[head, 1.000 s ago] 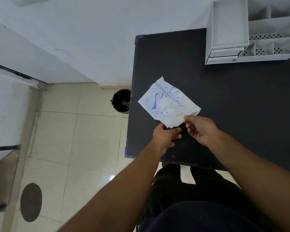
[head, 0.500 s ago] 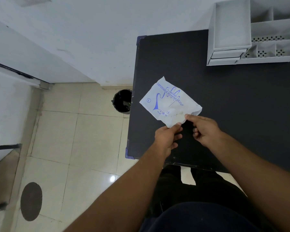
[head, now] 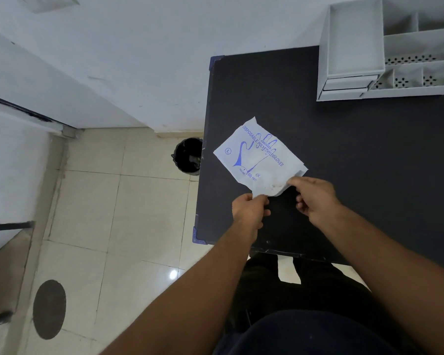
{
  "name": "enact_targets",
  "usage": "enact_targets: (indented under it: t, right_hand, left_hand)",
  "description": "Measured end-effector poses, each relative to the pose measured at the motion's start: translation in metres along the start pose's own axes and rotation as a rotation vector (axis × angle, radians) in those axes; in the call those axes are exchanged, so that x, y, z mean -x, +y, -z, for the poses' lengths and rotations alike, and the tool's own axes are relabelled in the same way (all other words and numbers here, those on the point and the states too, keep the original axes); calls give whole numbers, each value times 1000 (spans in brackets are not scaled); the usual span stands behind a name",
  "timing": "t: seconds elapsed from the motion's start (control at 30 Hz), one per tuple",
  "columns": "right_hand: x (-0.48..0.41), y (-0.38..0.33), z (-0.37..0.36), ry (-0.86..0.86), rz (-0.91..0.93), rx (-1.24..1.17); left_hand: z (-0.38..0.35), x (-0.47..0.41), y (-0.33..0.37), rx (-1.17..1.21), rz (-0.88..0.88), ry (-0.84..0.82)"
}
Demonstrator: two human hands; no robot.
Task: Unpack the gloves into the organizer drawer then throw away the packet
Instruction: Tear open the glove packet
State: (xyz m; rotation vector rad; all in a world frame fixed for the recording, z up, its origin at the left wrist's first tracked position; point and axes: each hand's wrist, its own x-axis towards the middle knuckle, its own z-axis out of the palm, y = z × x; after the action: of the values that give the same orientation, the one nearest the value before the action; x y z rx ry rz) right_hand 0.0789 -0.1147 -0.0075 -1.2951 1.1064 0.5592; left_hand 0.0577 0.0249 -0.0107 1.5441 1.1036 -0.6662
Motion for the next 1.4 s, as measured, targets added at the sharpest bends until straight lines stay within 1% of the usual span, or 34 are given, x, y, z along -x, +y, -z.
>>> enact_targets:
  t: [0.1, 0.2, 0.27, 0.33, 0.43, 0.57, 0.7, 0.77, 0.83, 0.87, 0.9, 0.93, 0.97, 1.0, 1.03, 1.07, 1.1, 1.17, 1.2, 1.23, 1.27, 1.3, 1.37, 1.4]
  right_hand:
    - [2, 3, 1, -65, -11, -17]
    - [5, 8, 3, -121, 2, -65]
    - [7, 10, 4, -145, 5, -88]
    - [9, 11, 5, -161, 15, -93]
    - [13, 13, 7, -187, 14, -82]
    - [14, 18, 10, -179, 2, -126]
    - [8, 26, 9, -82, 22, -245]
    - [4, 27, 9, -12, 46, -307]
    - [-2, 26, 10, 26, 83, -321]
    - [-5, 25, 10, 37, 104, -305]
    - [-7, 23, 11, 50, 125, -278]
    - [-8, 20, 13, 65, 149, -242]
    - [-9, 17, 14, 80, 174, -203]
    - [-10, 14, 16, 91, 201, -173]
    - [-9, 11, 18, 92, 222, -156]
    - [-9, 8, 19, 85, 244, -132]
    - [-9, 6, 21, 73, 269, -96]
    - [-10, 6, 24, 34, 318, -3]
    - [-11, 6, 25, 21, 338, 32]
    - [-12, 6, 26, 12, 354, 54]
    - [-12, 6, 26, 6, 363, 73]
    - [-12, 6, 26, 3, 363, 82]
    - [-13, 8, 25, 2, 353, 77]
    - [-13, 10, 25, 8, 344, 77]
  left_hand:
    - [-1, 1, 8, 29, -15, -102]
    - [1, 2, 14, 198, 37, -262]
    - [1, 1, 17, 291, 54, -297]
    - [-2, -2, 20, 305, 51, -228]
    - [-6, -6, 20, 231, 49, -77]
    - [-11, -15, 18, 238, -9, 40]
    - [-15, -16, 15, 277, 1, 81]
    - [-16, -11, 12, 243, 42, 60]
    - [-16, -1, 8, 145, 99, -49]
    - [-15, 5, 5, 48, 117, -122]
    - [-15, 9, 1, -93, 106, -179]
    - [-15, 10, -3, -275, 49, -186]
    - [-14, 9, -6, -477, -54, -118]
    - [-13, 7, -8, -672, -190, 9]
    - [-11, 7, -7, -815, -332, 141]
    - [-9, 7, -3, -885, -471, 225]
    - [-8, 7, 1, -902, -612, 258]
    - [-9, 2, 12, -942, -897, 223]
    - [-12, -1, 19, -1007, -1001, 166]
    - [-15, -4, 26, -1085, -1066, 90]
    - [-19, -7, 32, -1158, -1076, 8]
    - [-21, -10, 37, -1223, -1041, -80]
    - [-23, -19, 42, -1349, -914, -217]
    - [-21, -25, 42, -1407, -844, -239]
